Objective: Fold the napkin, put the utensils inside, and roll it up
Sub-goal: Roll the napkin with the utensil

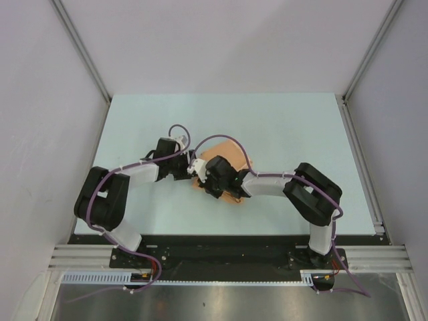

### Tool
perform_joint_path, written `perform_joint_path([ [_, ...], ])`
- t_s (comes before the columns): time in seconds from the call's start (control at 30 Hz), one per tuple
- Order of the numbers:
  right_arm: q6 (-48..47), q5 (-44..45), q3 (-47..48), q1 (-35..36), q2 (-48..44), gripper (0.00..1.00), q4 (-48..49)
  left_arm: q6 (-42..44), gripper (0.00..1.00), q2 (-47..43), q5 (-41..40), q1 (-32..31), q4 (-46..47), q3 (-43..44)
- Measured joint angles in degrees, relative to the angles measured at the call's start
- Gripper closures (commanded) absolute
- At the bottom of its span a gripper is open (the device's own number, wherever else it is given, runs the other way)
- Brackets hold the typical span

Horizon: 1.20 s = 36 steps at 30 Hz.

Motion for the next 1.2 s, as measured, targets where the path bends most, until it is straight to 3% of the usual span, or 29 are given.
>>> perform_joint_path([
  [0.23, 6.54, -15.43, 2.27, -5.70, -0.17, 1.00, -7.82, -0.66, 0.26, -3.89, -5.57, 1.16, 1.03, -3.39],
  [0.4, 9.51, -25.35, 6.58, -9.16, 2.71, 1.00, -14.69, -2.25, 0.25, -10.80, -9.66, 1.44, 5.27, -11.15],
  [0.8, 14.01, -43.12, 18.67, -15.08, 14.47, 1.00, -25.49, -2.51, 0.21, -25.31, -8.17, -2.29, 16.94, -25.94],
  [1.2, 17.88, -51.54, 22.86, -17.66, 20.17, 1.00, -28.59, -2.97, 0.23, -17.49, -6.69, -4.26, 18.21, -22.53],
])
